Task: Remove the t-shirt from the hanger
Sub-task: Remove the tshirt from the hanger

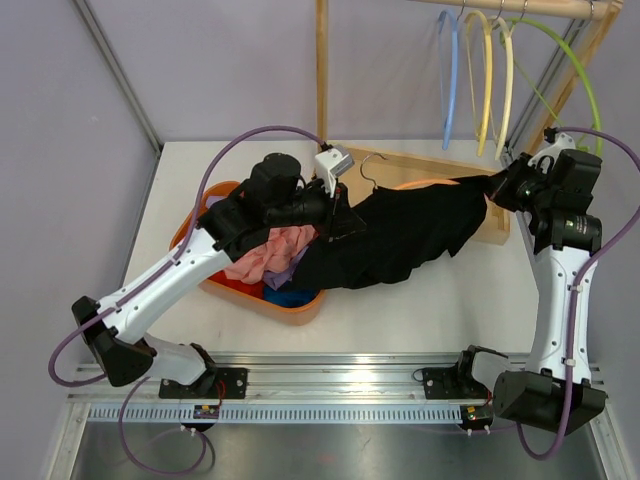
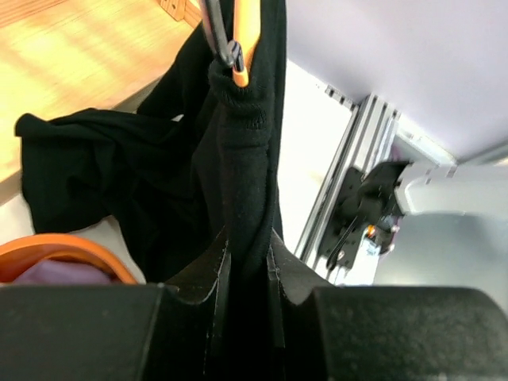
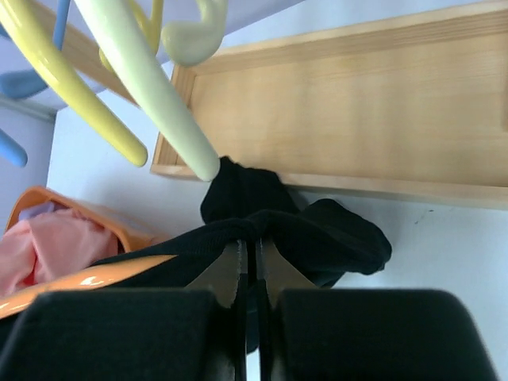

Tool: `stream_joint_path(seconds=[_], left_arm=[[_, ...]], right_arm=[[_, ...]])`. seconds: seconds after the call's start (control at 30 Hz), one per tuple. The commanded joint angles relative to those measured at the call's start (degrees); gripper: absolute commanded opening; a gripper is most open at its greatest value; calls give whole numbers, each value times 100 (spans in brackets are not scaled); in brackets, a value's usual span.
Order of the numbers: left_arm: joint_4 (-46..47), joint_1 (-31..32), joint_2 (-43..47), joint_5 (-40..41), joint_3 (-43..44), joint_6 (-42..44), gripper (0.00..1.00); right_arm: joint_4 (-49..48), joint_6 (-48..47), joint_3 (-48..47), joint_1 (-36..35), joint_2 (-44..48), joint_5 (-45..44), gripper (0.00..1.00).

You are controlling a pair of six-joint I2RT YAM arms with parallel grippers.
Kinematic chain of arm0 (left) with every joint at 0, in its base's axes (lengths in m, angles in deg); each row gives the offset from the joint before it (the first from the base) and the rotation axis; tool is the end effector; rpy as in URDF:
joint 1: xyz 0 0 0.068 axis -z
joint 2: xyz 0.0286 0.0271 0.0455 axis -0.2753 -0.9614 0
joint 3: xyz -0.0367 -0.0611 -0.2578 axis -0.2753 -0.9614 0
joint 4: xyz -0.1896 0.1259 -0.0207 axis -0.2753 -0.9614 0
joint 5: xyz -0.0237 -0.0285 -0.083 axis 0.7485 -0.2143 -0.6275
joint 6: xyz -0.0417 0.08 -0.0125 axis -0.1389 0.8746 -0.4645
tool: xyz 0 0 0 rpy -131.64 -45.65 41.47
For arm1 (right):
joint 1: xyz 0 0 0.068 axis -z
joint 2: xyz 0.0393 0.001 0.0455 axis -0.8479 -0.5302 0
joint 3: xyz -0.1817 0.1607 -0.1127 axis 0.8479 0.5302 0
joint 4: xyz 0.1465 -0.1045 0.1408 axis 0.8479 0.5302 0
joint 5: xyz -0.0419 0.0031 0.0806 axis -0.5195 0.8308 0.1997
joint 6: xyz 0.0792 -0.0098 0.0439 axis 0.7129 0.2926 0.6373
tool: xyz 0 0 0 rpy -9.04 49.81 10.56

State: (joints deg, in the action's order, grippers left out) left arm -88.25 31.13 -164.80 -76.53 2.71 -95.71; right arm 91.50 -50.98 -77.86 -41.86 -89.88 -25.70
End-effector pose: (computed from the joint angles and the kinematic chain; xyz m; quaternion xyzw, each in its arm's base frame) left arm 0.1881 -0.2497 0.4045 0.3346 0.7343 -0.4317 0.4030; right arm 0.2334 -0.0334 0.3859 0.1255 0.8234 0.1750 0.5251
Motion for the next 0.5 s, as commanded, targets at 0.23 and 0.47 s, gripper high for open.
stream_joint_path(seconds=[0.23, 0.47], left_arm=[[1181, -606, 1429, -575, -489, -114, 0], [1594, -818, 1447, -917, -620, -430, 0]], right_arm=[[-197, -1943, 940, 804, -426, -167, 0], [154, -2874, 1151, 1121, -496, 966, 0]])
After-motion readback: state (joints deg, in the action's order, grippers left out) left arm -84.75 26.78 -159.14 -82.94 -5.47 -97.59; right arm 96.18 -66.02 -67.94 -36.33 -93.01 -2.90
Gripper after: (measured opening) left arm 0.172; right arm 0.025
